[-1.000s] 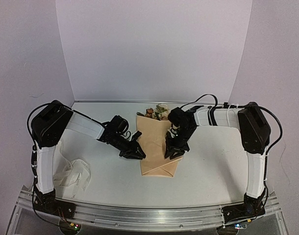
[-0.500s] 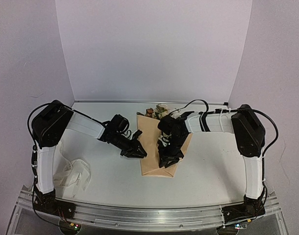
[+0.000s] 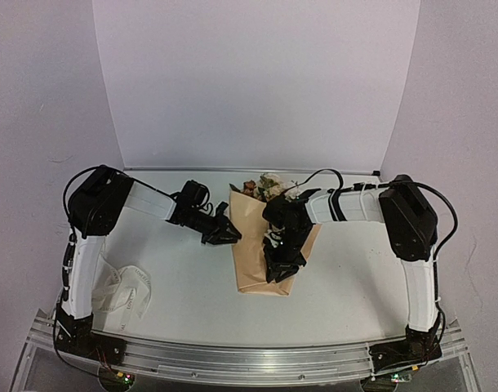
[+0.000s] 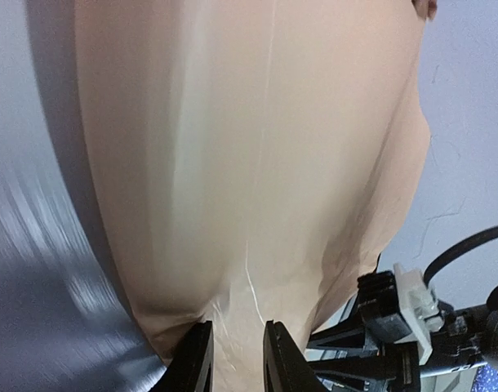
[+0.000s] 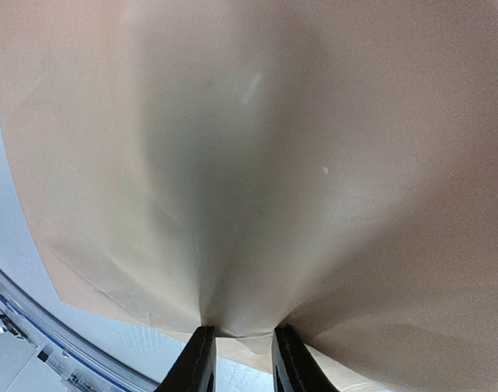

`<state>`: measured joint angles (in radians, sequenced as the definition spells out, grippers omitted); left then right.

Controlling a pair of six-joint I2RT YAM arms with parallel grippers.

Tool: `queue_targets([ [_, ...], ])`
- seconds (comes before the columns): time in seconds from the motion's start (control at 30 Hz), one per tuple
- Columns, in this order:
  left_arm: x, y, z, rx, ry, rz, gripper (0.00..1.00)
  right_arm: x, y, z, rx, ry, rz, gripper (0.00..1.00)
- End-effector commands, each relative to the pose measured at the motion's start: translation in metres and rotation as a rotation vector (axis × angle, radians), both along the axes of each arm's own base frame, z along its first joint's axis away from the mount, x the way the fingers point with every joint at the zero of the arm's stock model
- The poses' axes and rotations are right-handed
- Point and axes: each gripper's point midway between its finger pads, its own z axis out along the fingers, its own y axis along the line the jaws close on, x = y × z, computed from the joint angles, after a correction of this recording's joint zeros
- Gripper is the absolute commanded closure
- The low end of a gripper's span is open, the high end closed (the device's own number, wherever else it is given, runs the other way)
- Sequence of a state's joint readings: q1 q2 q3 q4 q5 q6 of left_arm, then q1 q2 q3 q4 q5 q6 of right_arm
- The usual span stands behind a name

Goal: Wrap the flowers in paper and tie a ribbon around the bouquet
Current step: Press the fold line of the folded bouquet.

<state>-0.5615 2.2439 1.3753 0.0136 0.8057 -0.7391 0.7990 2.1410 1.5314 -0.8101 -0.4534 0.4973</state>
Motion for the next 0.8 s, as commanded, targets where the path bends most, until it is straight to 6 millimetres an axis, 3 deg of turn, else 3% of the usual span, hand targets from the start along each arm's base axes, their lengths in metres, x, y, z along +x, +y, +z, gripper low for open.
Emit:
queue_targets([
  [0.0, 0.047, 0.0, 0.014, -0.057, -0.058, 0.06, 0.76, -0.002, -0.01, -0.014, -0.058, 0.013, 0.011, 0.73],
  [0.13, 0.075, 0.004, 0.022, -0.096, -0.064, 0.079, 0.75, -0.004, -0.009, -0.016, -0.055, 0.026, 0.013, 0.73],
  [0.3, 0.11, 0.015, 0.017, -0.123, -0.051, 0.112, 0.74, -0.003, -0.008, -0.018, -0.055, 0.031, 0.011, 0.73],
  [0.47, 0.147, 0.02, 0.029, -0.186, -0.07, 0.153, 0.72, -0.003, -0.007, -0.019, -0.052, 0.035, 0.011, 0.73],
  [0.77, 0.199, 0.021, 0.071, -0.298, -0.132, 0.176, 0.69, -0.005, -0.009, -0.019, -0.056, 0.039, 0.009, 0.73],
])
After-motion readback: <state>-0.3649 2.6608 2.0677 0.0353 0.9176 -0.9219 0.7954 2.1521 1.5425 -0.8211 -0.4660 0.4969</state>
